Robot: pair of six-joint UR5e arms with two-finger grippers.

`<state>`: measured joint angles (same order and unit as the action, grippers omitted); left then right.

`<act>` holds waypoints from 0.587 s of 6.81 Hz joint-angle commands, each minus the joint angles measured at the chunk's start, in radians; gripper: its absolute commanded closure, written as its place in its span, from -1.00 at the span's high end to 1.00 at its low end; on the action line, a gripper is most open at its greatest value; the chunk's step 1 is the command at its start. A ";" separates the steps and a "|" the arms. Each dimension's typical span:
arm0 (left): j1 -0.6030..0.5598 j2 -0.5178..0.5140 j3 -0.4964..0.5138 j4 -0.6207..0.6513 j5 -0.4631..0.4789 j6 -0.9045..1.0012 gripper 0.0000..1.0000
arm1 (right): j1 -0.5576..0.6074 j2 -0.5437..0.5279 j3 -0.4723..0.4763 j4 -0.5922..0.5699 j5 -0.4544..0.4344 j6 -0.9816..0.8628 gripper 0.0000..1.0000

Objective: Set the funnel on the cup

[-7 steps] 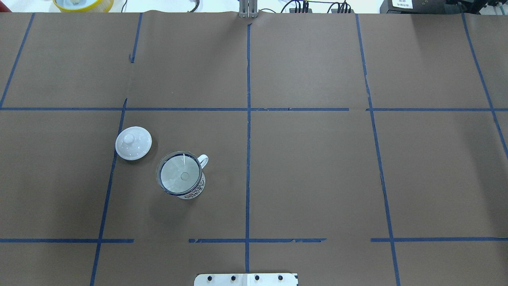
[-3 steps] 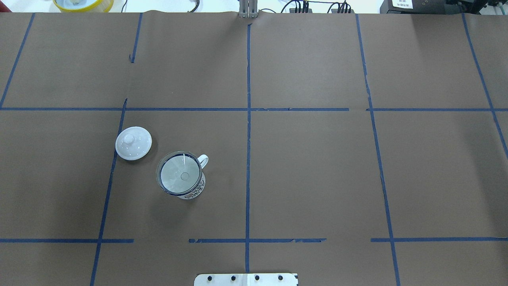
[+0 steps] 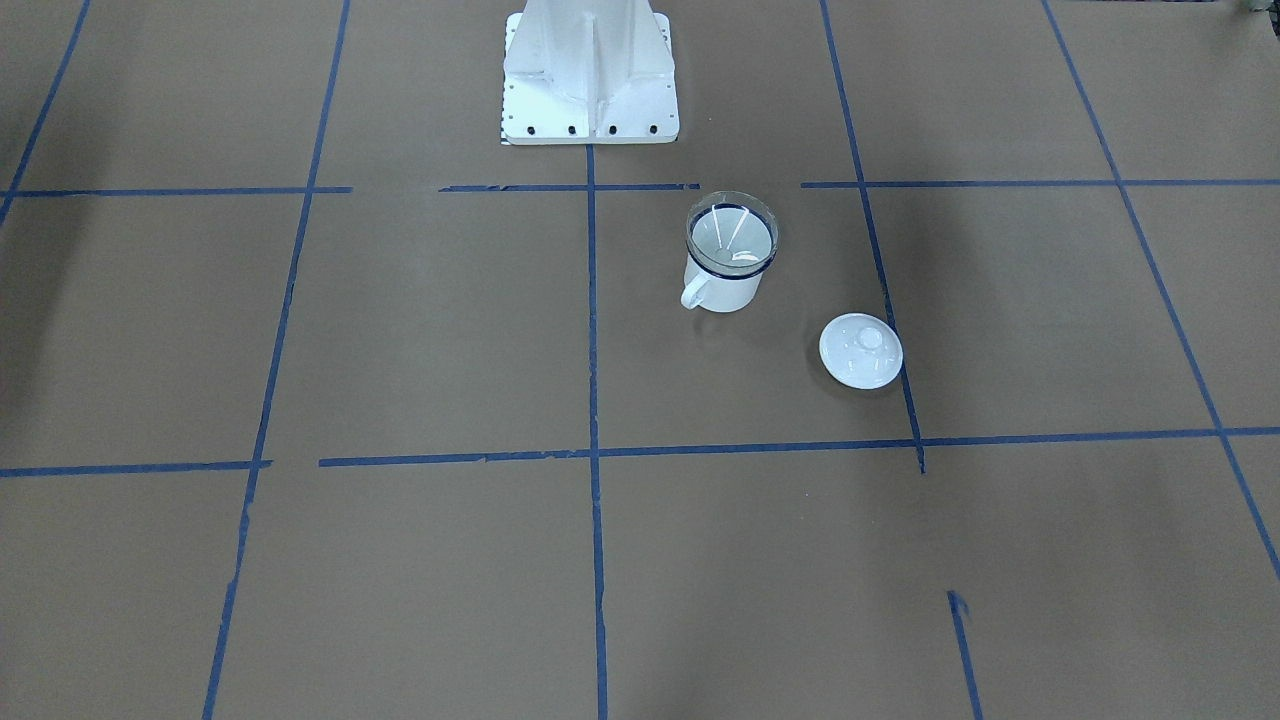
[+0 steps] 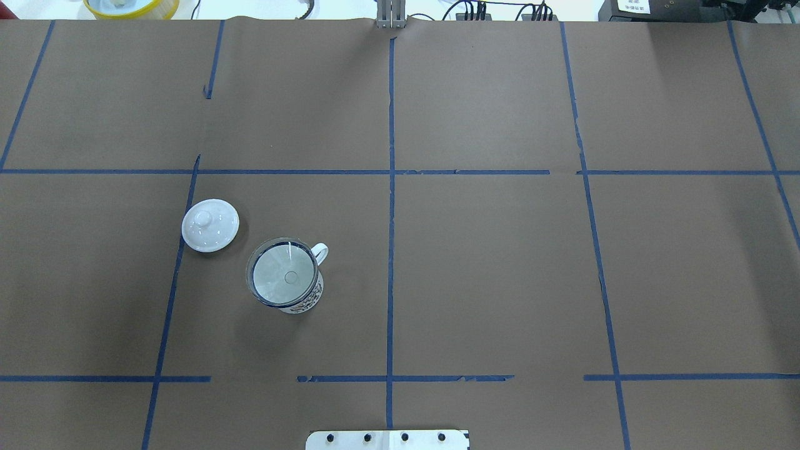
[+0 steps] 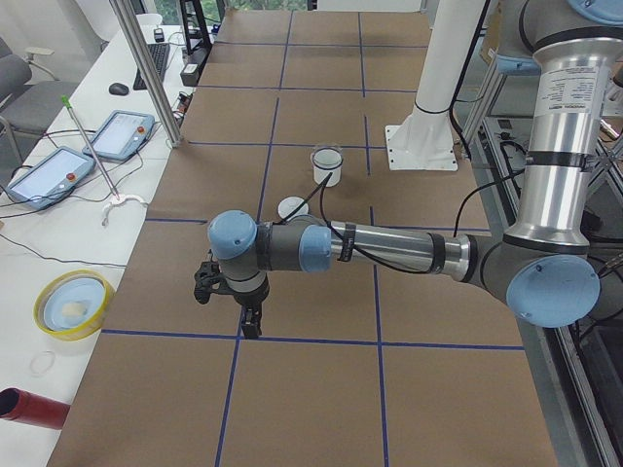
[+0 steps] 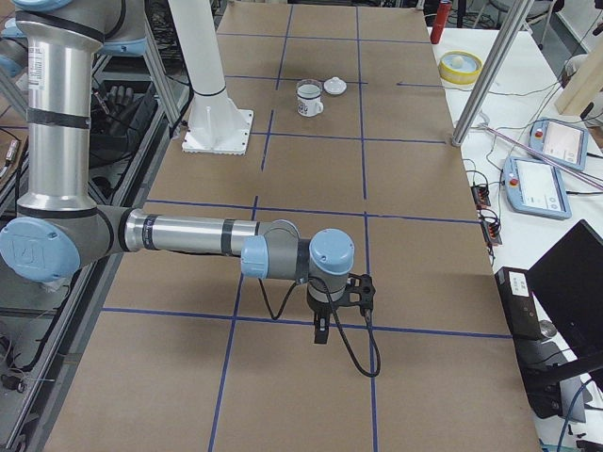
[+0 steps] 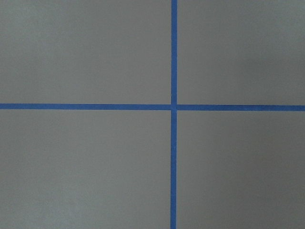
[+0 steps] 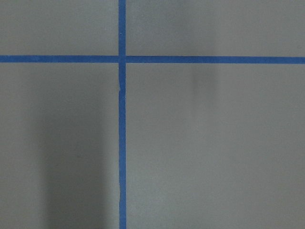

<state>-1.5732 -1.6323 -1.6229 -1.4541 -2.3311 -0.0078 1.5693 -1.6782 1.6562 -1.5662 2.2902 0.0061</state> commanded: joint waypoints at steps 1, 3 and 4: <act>-0.001 0.000 -0.002 0.001 0.001 0.000 1.00 | 0.000 0.000 0.000 0.000 0.000 0.000 1.00; 0.001 0.000 -0.005 0.003 0.001 0.000 1.00 | 0.000 0.000 -0.001 0.000 0.000 0.000 1.00; -0.001 0.000 -0.006 0.003 0.001 0.000 1.00 | 0.000 0.000 0.000 0.000 0.000 0.000 1.00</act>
<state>-1.5734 -1.6322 -1.6259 -1.4517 -2.3301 -0.0077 1.5693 -1.6782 1.6563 -1.5662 2.2902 0.0061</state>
